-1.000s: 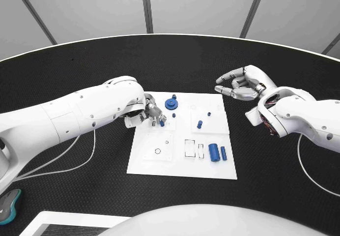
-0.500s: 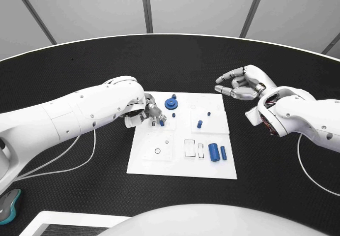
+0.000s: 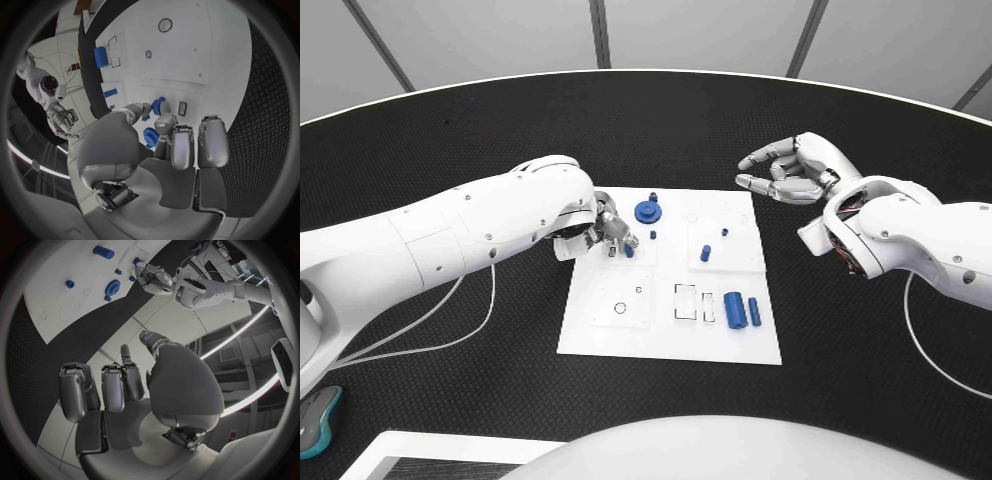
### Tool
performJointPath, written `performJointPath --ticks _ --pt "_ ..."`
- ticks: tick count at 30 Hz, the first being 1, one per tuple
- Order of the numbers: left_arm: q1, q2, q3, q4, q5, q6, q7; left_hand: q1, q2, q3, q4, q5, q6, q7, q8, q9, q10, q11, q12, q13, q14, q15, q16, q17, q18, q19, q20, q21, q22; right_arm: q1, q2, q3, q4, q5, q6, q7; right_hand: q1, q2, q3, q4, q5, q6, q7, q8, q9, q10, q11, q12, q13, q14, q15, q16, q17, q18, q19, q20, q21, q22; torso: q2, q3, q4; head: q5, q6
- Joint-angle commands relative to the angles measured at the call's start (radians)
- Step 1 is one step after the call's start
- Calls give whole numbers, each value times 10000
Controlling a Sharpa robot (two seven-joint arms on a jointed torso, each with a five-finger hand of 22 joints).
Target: Assemble the parts on the task board
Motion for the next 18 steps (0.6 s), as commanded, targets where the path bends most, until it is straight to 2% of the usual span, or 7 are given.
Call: performJointPath --ticks 1,12,16,18 --pt "-2 12 0 -15 1 44 -18 -58 26 -49 29 -14 -46 23 -61 -14 -71 -3 -39 -18 786 31 -51 1546 -117 38 -29 -44 -1 0 1 0 -1 0 2 -2 -28 50 -4 67 38 -53 -7 62 13 9 -34 -32 1387 745 -65 -68 1342 58 368 -64 -62 1266 1 0 -2 -11 -7" --pt "-6 43 0 -74 6 75 -56 -62 31 -77 70 -16 -53 34 -77 -23 -78 7 -42 -20 786 39 -51 1545 -120 44 -24 -39 13 0 0 0 -4 0 17 -14 -43 48 -11 78 37 -58 -6 62 13 10 -33 -32 1386 746 -65 -66 1346 57 371 -64 -61 1271 3 -7 2 -31 -12" --pt "-7 48 0 -85 14 2 -33 51 132 -64 102 1 -54 30 -98 -32 -93 8 -48 -26 785 48 -52 1544 -119 45 -12 -42 14 0 4 0 -9 0 17 -14 -54 49 -15 86 36 -60 -5 62 13 12 -32 -29 1389 746 -65 -67 1345 56 372 -64 -60 1274 3 -11 8 -40 -14" --pt "-7 50 0 -94 57 -32 -9 230 266 -9 93 17 -55 21 -109 -32 -100 2 -47 -23 786 45 -50 1547 -118 47 -8 -42 17 0 7 0 -11 0 15 -12 -54 49 -15 86 36 -60 -5 62 13 12 -32 -29 1389 746 -65 -67 1345 56 372 -64 -60 1274 3 -11 8 -40 -14"
